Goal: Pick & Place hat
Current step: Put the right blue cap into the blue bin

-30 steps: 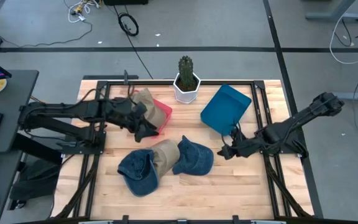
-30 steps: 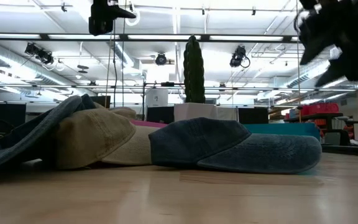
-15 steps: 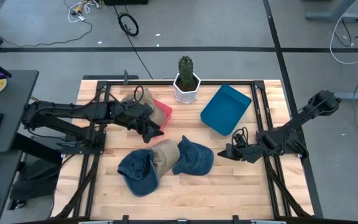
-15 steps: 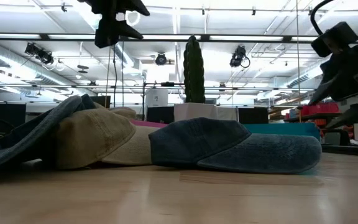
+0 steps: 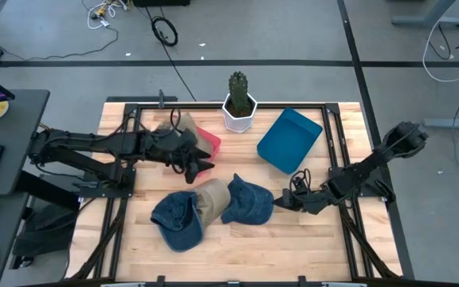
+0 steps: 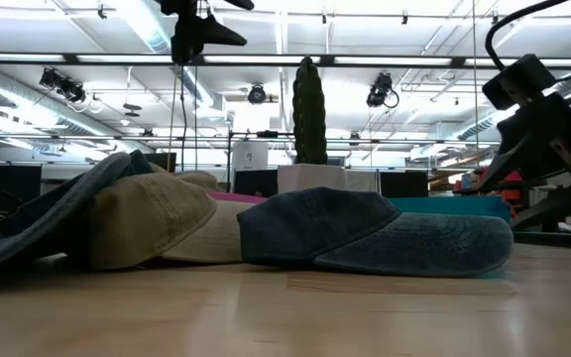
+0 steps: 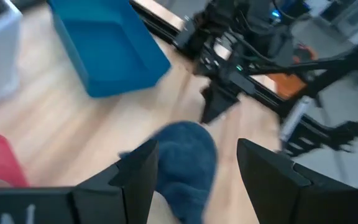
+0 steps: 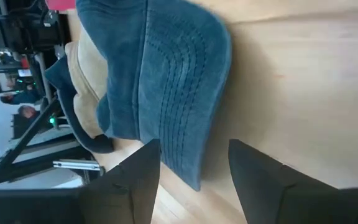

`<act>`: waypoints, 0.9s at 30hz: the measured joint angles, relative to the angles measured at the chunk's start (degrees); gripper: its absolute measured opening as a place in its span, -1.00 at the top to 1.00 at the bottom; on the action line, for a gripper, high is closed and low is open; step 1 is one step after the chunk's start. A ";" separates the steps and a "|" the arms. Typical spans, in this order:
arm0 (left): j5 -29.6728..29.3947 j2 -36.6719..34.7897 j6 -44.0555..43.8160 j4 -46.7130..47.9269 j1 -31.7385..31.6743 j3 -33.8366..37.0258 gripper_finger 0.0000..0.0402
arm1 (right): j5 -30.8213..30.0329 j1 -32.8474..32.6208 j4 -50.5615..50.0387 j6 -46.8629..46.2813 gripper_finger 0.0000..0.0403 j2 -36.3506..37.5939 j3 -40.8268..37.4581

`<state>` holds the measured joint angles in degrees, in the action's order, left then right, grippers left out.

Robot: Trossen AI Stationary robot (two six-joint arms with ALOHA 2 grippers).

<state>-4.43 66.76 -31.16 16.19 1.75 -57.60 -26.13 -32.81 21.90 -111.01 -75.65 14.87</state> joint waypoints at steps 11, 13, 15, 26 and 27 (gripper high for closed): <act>-10.24 0.00 19.92 0.34 6.82 0.00 0.12 | 0.04 1.01 7.43 -2.50 0.05 -11.26 5.25; -10.23 0.00 20.33 0.52 7.20 0.00 0.15 | 0.11 1.67 7.46 -1.94 0.05 -12.86 6.87; -10.23 0.00 20.32 1.18 7.21 0.00 0.17 | 0.19 2.41 7.53 -1.12 0.05 -14.43 8.05; -10.22 0.00 17.51 3.49 7.18 0.00 0.18 | 1.16 4.41 9.26 -0.45 0.35 -16.91 8.68; -10.22 0.00 16.87 3.45 7.18 0.00 0.18 | 0.83 4.41 9.53 -0.40 0.44 -16.89 8.68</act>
<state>-14.65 66.76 -14.30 19.64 8.93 -57.60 -25.30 -28.40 31.43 -111.42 -92.53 23.55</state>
